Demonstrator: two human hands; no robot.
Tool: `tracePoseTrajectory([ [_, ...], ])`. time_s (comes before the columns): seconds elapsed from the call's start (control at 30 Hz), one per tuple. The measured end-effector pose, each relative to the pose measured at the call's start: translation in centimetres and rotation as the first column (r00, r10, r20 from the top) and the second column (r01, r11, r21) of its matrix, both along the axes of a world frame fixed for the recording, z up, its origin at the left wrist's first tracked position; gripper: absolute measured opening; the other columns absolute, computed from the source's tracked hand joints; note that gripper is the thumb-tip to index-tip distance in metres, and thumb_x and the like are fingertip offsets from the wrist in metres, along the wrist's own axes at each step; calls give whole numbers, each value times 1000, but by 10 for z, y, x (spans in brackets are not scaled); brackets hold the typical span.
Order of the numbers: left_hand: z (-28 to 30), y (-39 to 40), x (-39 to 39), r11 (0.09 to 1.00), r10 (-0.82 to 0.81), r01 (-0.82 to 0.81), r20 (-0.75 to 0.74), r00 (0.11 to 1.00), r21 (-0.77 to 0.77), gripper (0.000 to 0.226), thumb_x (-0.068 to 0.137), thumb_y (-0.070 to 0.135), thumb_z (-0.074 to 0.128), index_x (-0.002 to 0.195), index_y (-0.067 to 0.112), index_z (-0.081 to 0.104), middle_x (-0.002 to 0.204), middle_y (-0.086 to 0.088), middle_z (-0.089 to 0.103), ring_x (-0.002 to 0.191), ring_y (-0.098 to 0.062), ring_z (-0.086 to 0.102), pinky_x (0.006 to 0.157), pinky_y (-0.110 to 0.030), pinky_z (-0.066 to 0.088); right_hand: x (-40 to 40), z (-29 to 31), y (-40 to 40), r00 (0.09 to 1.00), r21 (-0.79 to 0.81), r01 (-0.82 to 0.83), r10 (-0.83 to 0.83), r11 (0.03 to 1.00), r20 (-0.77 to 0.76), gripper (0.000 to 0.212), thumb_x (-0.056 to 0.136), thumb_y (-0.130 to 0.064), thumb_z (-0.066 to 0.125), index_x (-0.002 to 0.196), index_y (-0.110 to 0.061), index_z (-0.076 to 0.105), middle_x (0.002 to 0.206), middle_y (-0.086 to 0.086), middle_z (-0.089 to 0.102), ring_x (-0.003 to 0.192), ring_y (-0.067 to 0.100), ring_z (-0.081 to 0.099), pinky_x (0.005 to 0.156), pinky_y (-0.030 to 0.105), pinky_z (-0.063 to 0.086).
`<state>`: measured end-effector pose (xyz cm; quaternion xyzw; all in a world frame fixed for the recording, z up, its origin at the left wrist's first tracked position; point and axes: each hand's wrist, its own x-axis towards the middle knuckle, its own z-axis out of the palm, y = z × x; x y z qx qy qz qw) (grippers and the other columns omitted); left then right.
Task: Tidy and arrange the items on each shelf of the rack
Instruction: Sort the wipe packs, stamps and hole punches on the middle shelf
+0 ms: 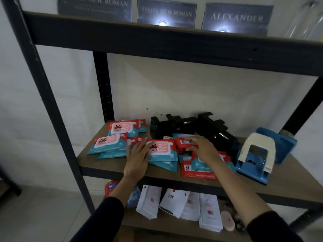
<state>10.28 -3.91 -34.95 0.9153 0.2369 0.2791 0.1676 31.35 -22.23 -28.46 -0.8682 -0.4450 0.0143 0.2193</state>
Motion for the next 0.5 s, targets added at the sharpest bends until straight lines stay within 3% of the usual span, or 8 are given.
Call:
tracePoseTrajectory([
  [0.13, 2, -2, -3, 998, 25, -25, -12, 1000, -66, 49, 96, 47, 16, 141, 40, 35, 151, 10, 34, 143, -10, 23, 119, -44, -7, -1, 14, -6, 990, 135, 46, -28, 990, -136, 30, 98, -37, 51, 123, -28, 64, 115, -2, 68, 88, 7, 65, 81, 29, 54],
  [0.27, 4, -5, -2, 995, 49, -49, 3, 999, -86, 38, 101, 38, 31, 137, 39, 41, 148, 8, 39, 141, -11, 27, 119, -44, -4, 4, 33, -11, 992, 302, 124, -123, 945, -22, 31, 100, -37, 48, 115, -21, 70, 100, 0, 72, 82, 13, 64, 72, 30, 50],
  [0.4, 6, -7, -2, 994, 64, -62, 9, 998, -94, 44, 96, 46, 25, 135, 37, 44, 145, 8, 43, 139, -10, 30, 119, -41, -5, 4, 47, -6, 990, 506, 118, -64, 855, -123, 29, 101, -38, 45, 87, -21, 64, 79, -3, 70, 68, 8, 66, 59, 30, 50],
  [0.5, 5, -6, -1, 994, 70, -69, 4, 998, -86, 43, 99, 46, 24, 136, 38, 43, 146, 8, 42, 140, -10, 29, 119, -39, -6, -2, 62, 5, 990, 511, 102, -35, 853, -140, 32, 102, -38, 41, 84, -19, 59, 75, -1, 68, 66, 10, 67, 60, 29, 52],
])
